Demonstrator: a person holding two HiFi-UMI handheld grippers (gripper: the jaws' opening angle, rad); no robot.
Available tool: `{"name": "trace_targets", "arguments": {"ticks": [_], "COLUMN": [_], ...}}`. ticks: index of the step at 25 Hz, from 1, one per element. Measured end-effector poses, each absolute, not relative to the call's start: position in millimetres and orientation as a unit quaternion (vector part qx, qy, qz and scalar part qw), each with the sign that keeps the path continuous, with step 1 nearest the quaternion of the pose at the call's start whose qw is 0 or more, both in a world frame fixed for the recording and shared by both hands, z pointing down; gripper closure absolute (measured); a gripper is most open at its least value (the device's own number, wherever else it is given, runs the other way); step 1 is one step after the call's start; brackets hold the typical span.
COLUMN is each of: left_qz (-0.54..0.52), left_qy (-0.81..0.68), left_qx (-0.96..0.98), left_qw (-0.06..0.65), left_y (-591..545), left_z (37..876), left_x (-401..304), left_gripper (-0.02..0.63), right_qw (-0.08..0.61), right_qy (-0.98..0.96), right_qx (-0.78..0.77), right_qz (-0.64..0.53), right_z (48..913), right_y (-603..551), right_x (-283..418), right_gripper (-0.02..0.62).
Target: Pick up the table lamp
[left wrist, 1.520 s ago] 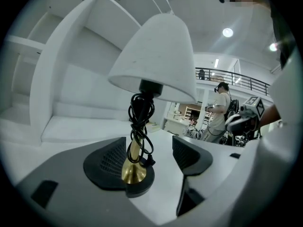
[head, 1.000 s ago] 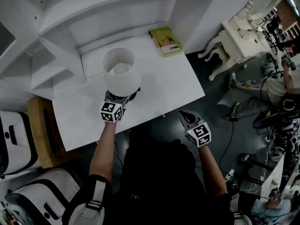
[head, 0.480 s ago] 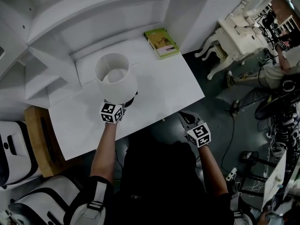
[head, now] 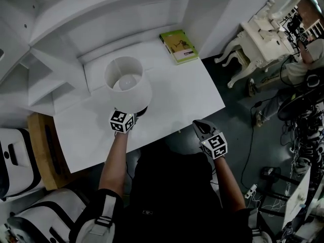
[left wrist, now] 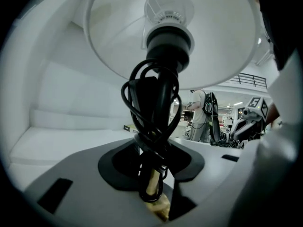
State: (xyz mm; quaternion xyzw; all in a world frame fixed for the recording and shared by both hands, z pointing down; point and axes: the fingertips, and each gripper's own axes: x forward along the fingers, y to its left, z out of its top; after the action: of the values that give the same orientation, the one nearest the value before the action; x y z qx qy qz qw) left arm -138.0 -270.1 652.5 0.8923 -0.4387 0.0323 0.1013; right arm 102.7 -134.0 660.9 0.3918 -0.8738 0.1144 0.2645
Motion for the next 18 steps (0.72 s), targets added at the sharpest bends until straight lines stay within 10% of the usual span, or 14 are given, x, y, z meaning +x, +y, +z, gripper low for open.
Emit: {"name": "trace_targets", "arguments": {"ticks": [18], "left_qz": [0.087], "left_qy": [-0.47], "left_qx": [0.878], "left_qw": [0.038], "left_y": [-269.0], "left_z": [633.6], "left_x": [-143.3], "left_gripper": [0.518], "right_qw": [0.256], "right_qy": [-0.869], "right_qx": [0.405], "right_qz": [0.12], "right_z": [655.0], "right_y": [-137.0], "right_x": [112.2], "right_gripper": [0.588]}}
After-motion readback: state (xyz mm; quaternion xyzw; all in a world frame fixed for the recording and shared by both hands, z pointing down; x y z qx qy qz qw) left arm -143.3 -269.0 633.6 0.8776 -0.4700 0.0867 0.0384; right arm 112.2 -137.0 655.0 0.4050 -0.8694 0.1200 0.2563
